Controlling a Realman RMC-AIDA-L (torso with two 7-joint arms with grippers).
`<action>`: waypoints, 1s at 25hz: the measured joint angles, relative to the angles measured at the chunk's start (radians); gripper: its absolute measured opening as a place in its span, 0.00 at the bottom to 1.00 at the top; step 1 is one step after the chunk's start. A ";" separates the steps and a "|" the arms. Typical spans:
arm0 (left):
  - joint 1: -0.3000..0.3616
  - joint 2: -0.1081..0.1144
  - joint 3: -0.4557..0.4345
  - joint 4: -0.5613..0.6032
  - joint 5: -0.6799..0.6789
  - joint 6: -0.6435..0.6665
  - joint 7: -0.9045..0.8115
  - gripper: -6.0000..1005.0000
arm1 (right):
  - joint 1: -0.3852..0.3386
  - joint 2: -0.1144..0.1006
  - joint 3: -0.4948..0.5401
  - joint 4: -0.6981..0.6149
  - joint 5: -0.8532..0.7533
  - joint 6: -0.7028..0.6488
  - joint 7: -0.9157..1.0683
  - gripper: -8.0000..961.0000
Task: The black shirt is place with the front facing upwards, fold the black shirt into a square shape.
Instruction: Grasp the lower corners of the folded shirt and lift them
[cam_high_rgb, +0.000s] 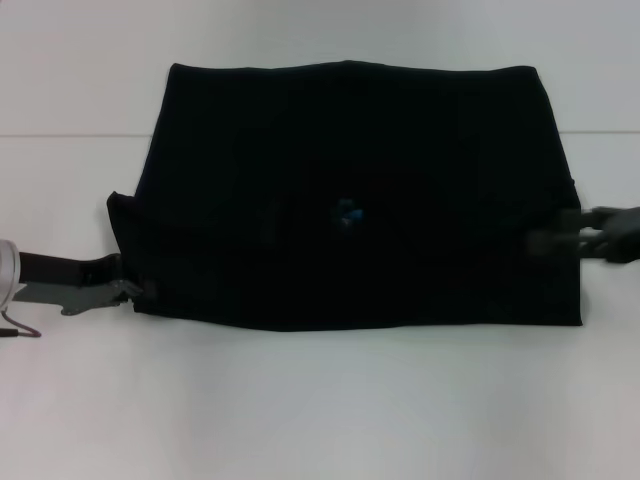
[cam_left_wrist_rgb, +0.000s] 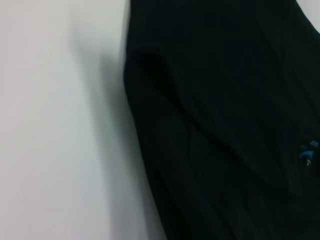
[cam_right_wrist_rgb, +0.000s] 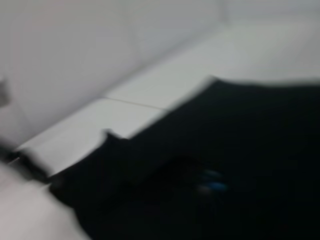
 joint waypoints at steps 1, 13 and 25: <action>0.000 0.000 0.000 0.005 0.000 0.006 -0.001 0.04 | 0.019 -0.026 -0.003 -0.026 -0.039 -0.019 0.126 0.97; -0.002 -0.002 0.000 0.015 -0.009 0.022 0.004 0.04 | 0.237 -0.083 -0.042 0.053 -0.527 0.001 0.701 0.89; -0.002 -0.004 -0.001 0.018 -0.010 0.026 0.004 0.04 | 0.256 -0.060 -0.069 0.182 -0.551 0.152 0.698 0.83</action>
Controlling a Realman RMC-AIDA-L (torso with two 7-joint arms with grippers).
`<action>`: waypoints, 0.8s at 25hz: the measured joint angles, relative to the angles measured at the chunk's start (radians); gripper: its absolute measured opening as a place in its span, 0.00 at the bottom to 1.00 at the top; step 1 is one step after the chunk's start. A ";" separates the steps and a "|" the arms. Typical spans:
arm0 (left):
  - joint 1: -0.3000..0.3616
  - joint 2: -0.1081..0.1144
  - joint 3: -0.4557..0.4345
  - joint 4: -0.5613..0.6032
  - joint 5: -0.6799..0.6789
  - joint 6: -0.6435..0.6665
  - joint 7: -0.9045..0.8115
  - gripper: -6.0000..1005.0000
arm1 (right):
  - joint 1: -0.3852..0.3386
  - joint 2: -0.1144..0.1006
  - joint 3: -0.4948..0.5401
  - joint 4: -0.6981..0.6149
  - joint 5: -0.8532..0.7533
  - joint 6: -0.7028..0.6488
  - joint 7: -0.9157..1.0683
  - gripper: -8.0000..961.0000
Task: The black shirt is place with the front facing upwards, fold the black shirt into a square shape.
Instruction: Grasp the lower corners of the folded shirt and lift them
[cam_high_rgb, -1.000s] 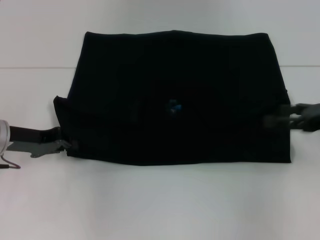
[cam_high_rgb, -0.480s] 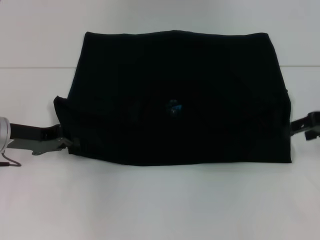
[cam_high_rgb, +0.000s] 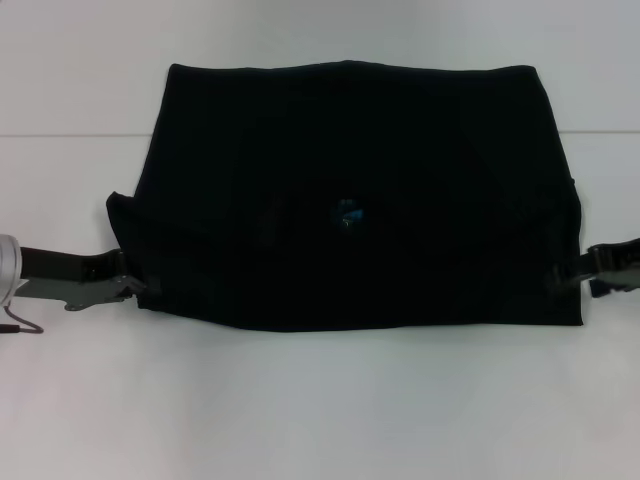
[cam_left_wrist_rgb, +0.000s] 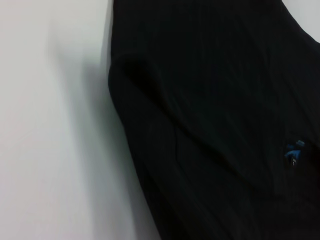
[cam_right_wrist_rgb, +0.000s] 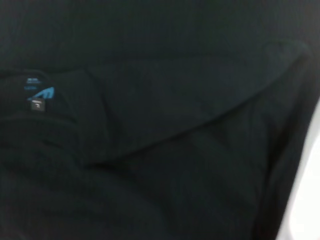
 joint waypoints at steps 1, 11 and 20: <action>0.001 -0.001 -0.001 0.003 0.000 0.000 0.000 0.04 | 0.001 0.005 -0.004 0.002 0.005 0.007 -0.002 0.83; 0.008 -0.009 -0.006 0.021 -0.001 0.007 0.000 0.04 | 0.018 0.025 -0.030 0.057 0.010 0.049 -0.013 0.82; 0.010 -0.007 -0.007 0.020 -0.003 0.009 -0.001 0.04 | 0.010 0.025 -0.029 0.043 0.012 0.053 -0.013 0.73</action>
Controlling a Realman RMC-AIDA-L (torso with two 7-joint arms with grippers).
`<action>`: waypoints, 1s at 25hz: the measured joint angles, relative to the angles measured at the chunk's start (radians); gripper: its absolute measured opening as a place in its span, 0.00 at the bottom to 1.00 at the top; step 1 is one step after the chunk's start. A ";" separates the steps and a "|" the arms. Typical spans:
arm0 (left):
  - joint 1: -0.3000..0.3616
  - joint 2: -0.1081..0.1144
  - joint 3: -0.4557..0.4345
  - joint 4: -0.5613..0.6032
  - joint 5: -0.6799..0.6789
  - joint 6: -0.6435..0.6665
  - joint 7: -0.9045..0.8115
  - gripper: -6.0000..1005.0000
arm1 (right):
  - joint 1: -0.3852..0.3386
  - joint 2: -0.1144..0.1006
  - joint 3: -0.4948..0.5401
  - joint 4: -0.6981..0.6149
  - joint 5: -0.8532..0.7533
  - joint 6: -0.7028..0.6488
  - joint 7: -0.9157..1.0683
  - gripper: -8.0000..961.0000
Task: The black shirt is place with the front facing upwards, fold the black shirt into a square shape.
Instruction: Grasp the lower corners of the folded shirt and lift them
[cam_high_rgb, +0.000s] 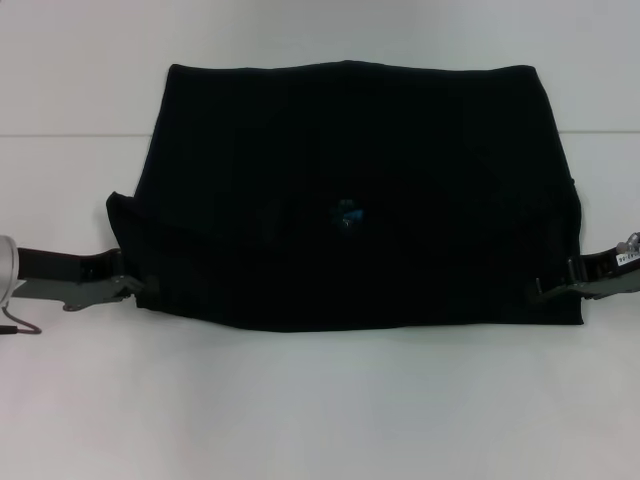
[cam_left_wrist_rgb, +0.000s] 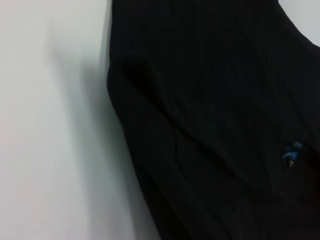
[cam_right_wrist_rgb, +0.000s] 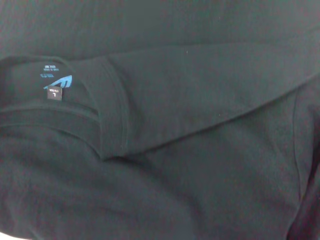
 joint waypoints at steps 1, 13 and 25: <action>0.001 0.000 0.000 0.000 0.000 0.000 0.000 0.04 | 0.000 0.000 -0.002 0.000 0.000 0.000 0.000 0.72; 0.003 0.005 -0.003 0.000 -0.016 0.030 0.005 0.04 | 0.004 -0.003 -0.002 -0.001 -0.001 -0.011 -0.021 0.28; -0.009 0.043 0.002 0.000 -0.019 0.333 0.050 0.04 | -0.009 -0.050 -0.024 -0.104 -0.009 -0.362 -0.170 0.07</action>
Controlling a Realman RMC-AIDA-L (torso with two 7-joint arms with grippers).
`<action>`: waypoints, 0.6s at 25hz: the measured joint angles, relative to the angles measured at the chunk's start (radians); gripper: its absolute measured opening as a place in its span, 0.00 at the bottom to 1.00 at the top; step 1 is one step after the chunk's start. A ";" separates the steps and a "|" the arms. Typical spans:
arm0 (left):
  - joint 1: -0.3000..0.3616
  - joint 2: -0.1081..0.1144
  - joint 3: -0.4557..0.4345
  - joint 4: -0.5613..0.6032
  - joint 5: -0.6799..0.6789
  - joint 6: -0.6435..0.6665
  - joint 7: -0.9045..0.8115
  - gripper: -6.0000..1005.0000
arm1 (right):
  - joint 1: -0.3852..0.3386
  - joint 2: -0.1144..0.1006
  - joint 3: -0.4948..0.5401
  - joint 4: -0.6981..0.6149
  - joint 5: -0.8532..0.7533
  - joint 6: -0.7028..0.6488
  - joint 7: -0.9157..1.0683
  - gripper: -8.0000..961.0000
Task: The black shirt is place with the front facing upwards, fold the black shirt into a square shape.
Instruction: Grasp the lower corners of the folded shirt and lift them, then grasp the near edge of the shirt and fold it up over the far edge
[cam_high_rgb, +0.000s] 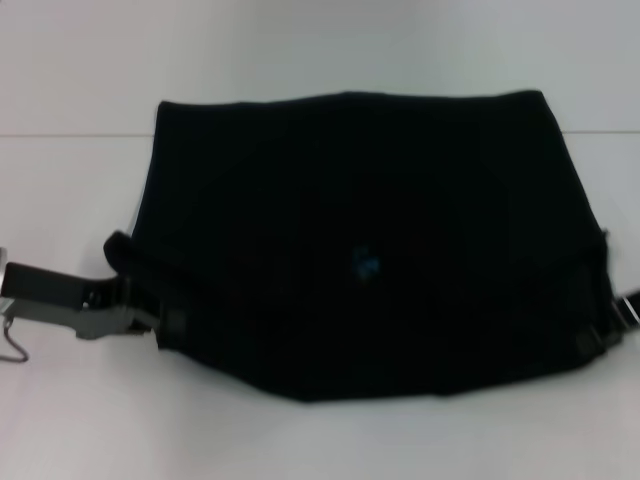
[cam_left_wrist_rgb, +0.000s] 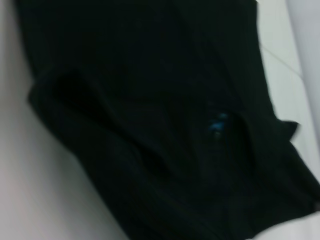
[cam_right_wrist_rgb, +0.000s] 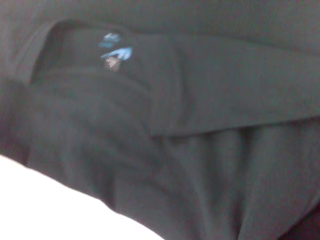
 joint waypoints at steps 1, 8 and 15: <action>0.000 0.002 0.008 0.001 0.005 0.041 0.001 0.04 | -0.005 -0.004 -0.011 -0.001 -0.004 -0.033 -0.021 0.07; 0.021 -0.018 0.101 -0.020 0.090 0.237 0.001 0.04 | -0.043 0.008 -0.057 -0.001 -0.081 -0.188 -0.143 0.07; 0.052 -0.043 0.157 -0.012 0.128 0.298 0.014 0.04 | -0.086 0.035 -0.050 0.007 -0.107 -0.241 -0.235 0.07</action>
